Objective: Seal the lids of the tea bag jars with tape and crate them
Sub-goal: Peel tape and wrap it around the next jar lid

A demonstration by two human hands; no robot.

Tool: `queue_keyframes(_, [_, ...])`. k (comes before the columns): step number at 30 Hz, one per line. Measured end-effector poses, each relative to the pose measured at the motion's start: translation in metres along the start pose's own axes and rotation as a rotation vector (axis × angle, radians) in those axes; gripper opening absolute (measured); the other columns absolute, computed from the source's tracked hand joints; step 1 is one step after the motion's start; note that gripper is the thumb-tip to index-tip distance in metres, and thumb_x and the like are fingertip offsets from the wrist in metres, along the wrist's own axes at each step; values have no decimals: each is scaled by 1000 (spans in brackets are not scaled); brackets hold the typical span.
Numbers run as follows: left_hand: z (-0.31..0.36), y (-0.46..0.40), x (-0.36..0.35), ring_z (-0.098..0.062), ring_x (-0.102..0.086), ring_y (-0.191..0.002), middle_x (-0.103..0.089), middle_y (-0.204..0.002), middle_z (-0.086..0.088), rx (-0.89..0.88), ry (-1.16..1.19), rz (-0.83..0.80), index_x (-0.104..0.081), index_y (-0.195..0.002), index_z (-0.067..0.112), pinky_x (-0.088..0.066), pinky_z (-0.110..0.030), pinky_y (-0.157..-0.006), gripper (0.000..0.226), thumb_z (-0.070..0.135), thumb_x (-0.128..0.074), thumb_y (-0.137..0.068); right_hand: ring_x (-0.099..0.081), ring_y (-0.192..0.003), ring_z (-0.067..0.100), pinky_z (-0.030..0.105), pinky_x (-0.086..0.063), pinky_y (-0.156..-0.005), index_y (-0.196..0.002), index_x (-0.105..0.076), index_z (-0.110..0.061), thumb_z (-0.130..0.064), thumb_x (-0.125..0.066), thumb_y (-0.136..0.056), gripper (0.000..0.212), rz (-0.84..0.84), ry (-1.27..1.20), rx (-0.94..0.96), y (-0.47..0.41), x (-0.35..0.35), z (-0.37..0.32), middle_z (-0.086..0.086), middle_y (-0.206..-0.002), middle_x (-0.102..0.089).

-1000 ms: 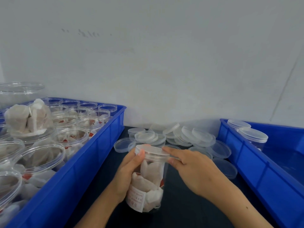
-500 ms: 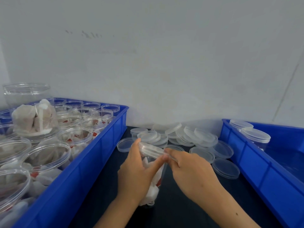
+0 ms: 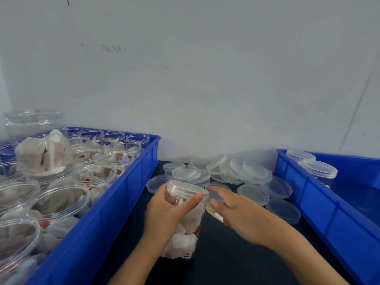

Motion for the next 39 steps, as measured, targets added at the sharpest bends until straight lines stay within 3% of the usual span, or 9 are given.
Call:
queue_keyframes(3, [1, 0, -4, 0, -68, -83, -74, -90, 14, -1, 61, -35, -67, -99, 27, -49, -14, -67, 62, 58, -79, -46, -55, -117, 25, 43, -41, -102, -144, -27, -38, -40, -27, -104, 40, 36, 64, 4, 1, 2, 4, 4, -129, -60])
queue_keyframes(12, [0, -7, -10, -7, -71, -88, -75, -97, 8, 48, 181, -176, -62, -112, 21, -51, -22, -71, 80, 56, -88, -45, -60, -85, 14, 37, -49, -88, -143, -21, -48, -34, -29, -105, 41, 107, 96, 54, -9, 0, 17, 2, -116, -65])
queue_keyframes(16, [-9, -11, -6, -12, -72, -91, -74, -99, 3, 78, 252, -160, -47, -113, 26, -55, -25, -71, 84, 47, -85, -41, -59, -112, 22, 39, -46, -99, -145, -23, -51, -35, -33, -104, 45, 113, 20, 60, -10, -4, 14, 2, -133, -59])
queue_keyframes(18, [-9, -9, -5, -10, -71, -92, -73, -102, 2, 63, 238, -170, -46, -113, 23, -55, -21, -69, 77, 45, -82, -49, -60, -111, 20, 36, -47, -97, -145, -25, -50, -37, -34, -104, 44, 149, 35, 79, -9, -6, 11, -1, -129, -62])
queue_keyframes(22, [-7, 3, -13, -2, -67, -92, -70, -101, 9, -59, 123, -83, -52, -110, 24, -51, -21, -72, 64, 70, -68, -68, -58, -85, 12, 30, -49, -85, -147, -27, -43, -38, -32, -104, 43, 239, 113, 112, -3, -4, 6, -8, -96, -60])
queue_keyframes(25, [-4, 16, -23, 4, -60, -100, -56, -121, 20, -193, -135, 82, -43, -129, 38, -45, -16, -75, 75, 87, -41, -72, -61, -99, 19, 37, -49, -91, -147, -29, -38, -31, -33, -105, 43, 260, 174, 111, 4, -4, -1, -2, -109, -65])
queue_keyframes(28, [-1, 18, -24, 9, -54, -102, -51, -120, 28, -199, -213, 57, -34, -136, 42, -42, -12, -75, 101, 96, -49, -52, -61, -102, 23, 37, -48, -91, -149, -25, -32, -18, -36, -102, 50, 263, 262, 102, 8, -5, -5, 2, -111, -65])
queue_keyframes(34, [-1, 11, -15, 3, -60, -99, -64, -106, 24, -138, -198, -8, -49, -122, 40, -51, -21, -82, 103, 96, -58, -35, -57, -88, 20, 32, -44, -79, -153, -14, -28, -12, -36, -99, 60, 251, 282, 99, 9, -9, -4, -1, -92, -53])
queue_keyframes(39, [-3, 7, -16, -3, -63, -97, -65, -105, 21, -101, -189, 70, -49, -121, 39, -55, -35, -85, 83, 81, -66, -50, -57, -108, 23, 32, -42, -87, -154, -8, -23, -15, -41, -99, 65, 259, 331, 87, 12, -12, -12, 7, -120, -57])
Point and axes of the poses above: each hand's wrist, its own y-axis away from the middle knuckle, its own x-axis out of the back of the hand, z = x × y, the point moved 1 cm from there along -y, towards the middle knuckle
